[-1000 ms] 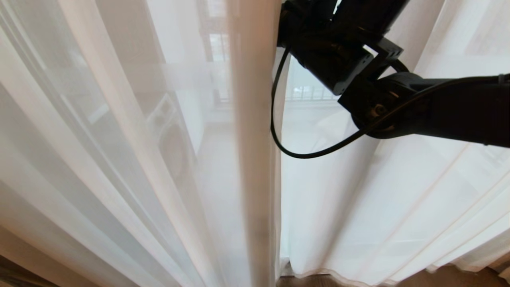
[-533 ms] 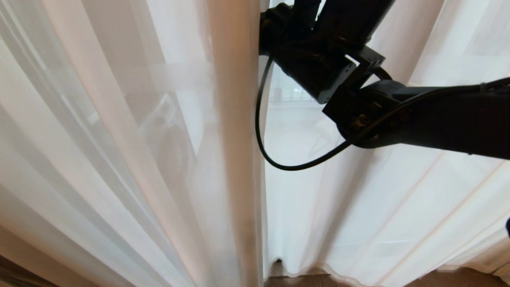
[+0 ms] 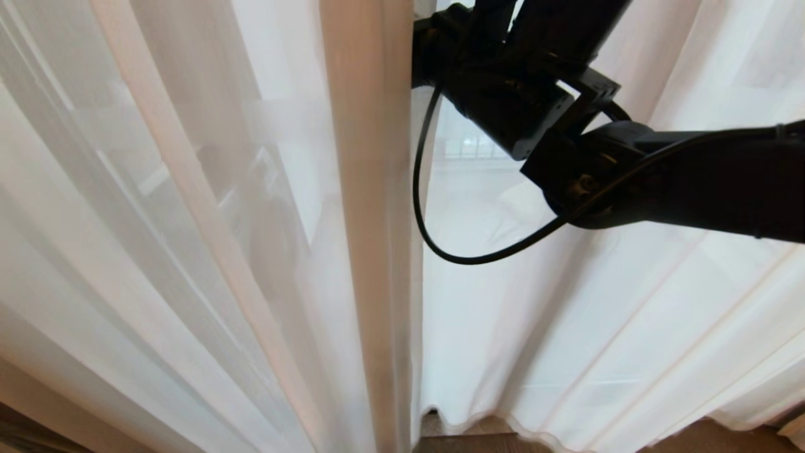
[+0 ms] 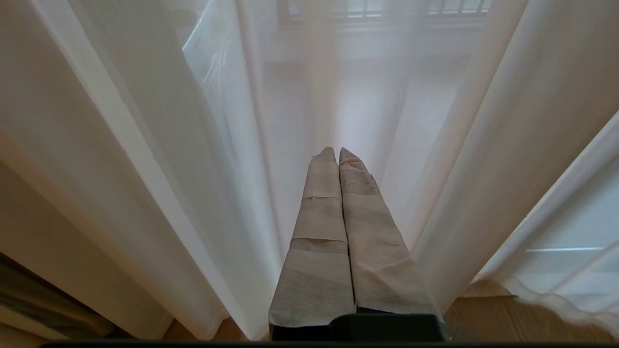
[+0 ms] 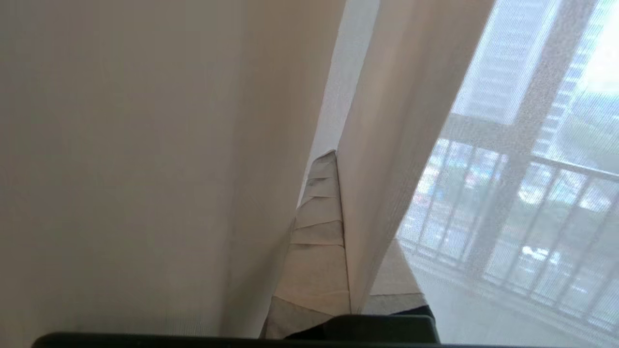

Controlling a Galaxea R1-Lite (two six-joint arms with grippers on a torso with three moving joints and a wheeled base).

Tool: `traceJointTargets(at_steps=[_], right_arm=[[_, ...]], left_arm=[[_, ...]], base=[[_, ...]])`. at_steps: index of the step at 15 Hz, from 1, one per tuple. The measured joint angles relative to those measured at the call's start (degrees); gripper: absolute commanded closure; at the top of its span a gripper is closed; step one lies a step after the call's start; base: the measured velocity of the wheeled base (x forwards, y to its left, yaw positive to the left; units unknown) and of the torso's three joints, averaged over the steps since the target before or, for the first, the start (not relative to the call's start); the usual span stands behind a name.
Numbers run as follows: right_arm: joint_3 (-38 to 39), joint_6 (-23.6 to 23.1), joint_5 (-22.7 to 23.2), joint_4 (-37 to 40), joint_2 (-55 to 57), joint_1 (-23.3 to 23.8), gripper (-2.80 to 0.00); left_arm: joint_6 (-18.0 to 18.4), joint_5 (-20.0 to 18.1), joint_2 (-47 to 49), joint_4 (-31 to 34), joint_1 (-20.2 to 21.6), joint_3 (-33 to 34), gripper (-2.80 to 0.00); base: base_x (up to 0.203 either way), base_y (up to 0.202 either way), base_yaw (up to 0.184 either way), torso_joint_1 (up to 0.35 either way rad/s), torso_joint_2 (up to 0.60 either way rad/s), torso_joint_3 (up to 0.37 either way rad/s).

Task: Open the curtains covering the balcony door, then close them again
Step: Close the inner curtains on both sides

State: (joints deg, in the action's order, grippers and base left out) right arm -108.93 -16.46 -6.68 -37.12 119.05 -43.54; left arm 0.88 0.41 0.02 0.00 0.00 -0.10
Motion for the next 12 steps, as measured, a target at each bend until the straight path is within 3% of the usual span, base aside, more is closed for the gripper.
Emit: traceJointTargets(at_steps=[12], right_arm=[[12.98,0.23,-1.41,-0.63,-13.79,15.54,0.0]], left_arm=[[0.0,0.0,0.0,0.0,0.0,0.0,0.0]], base=[[0.0,0.0,0.0,0.0,0.0,0.0]])
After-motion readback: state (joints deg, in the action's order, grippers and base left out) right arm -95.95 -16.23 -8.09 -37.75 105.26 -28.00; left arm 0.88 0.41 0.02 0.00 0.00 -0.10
